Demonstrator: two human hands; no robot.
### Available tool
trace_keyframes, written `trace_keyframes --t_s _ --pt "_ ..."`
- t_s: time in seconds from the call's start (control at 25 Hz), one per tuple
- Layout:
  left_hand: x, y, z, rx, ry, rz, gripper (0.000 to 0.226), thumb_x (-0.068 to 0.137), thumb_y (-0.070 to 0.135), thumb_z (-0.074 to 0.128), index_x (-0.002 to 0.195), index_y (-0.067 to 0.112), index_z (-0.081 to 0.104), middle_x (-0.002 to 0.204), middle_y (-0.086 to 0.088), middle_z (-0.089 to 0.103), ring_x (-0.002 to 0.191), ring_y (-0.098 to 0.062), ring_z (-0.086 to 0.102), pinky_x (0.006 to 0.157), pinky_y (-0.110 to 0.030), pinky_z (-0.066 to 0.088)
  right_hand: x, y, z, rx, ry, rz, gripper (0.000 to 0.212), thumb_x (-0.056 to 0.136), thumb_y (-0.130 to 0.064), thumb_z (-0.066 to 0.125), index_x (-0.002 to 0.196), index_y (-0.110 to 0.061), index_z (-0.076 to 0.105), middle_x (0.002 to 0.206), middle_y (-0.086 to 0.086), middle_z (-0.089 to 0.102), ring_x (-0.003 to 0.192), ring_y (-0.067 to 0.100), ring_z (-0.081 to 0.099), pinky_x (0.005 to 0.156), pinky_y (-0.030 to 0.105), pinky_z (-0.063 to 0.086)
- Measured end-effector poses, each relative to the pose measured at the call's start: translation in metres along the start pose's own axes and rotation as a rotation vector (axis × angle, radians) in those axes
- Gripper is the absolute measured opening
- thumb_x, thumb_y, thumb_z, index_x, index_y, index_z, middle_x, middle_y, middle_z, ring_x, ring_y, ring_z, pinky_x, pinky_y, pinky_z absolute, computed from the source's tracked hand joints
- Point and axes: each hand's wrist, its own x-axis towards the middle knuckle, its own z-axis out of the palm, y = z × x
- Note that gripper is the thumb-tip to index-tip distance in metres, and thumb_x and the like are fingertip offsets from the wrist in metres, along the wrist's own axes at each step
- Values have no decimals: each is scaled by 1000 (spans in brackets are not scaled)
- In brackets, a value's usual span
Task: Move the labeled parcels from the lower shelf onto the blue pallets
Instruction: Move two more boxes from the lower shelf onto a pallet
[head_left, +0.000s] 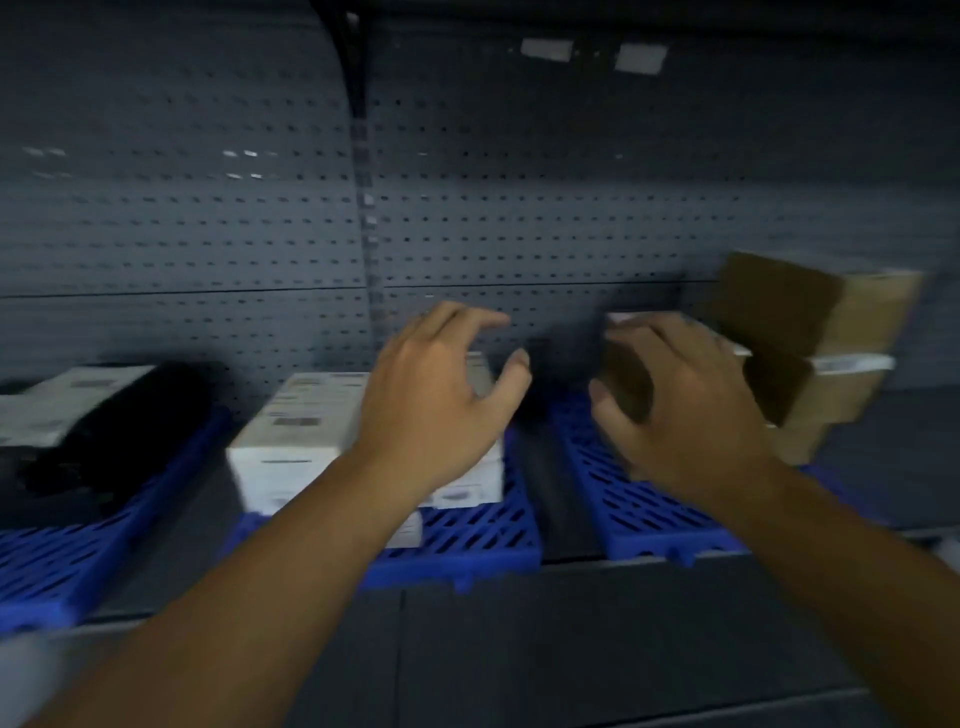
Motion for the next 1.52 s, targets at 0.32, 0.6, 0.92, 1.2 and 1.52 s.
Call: trace_keyframes --t_s 0.32,0.6,0.92,1.2,1.52 --pt "-34 157 141 -356 -282 339 35 92 49 58 121 30 64 116 17 60 109 -6 55 91 -29 47 -146 139 -103 -231 45 307 41 88 -37 63 124 -19 59 121 0 57 109 25 56 90 40 43" --pt "-74 330 302 -482 -593 521 38 90 58 51 123 39 57 121 23 55 116 1 51 94 -24 44 -280 286 -188 -480 7 665 42 85 -45 62 123 -27 57 123 -9 53 112 16 53 90 31 43" --pt "-89 448 475 -525 -884 464 49 86 68 42 130 48 49 119 32 41 114 9 40 89 -9 34 -381 443 -248 -522 -63 993 40 84 -44 69 120 -30 61 119 -12 54 110 14 54 89 31 43" --pt "-60 485 622 -461 -913 397 56 81 74 36 128 47 49 120 27 47 114 1 45 96 -26 46 -386 580 -231 -561 -123 1031 43 86 -42 69 123 -22 63 119 -4 57 108 21 56 88 37 46" --pt "-37 509 765 -391 -935 183 56 79 73 40 127 46 51 117 30 42 111 4 45 82 -10 36 -390 736 -193 -420 -188 1058 44 87 -47 69 123 -25 59 120 -5 55 109 20 55 92 33 46"
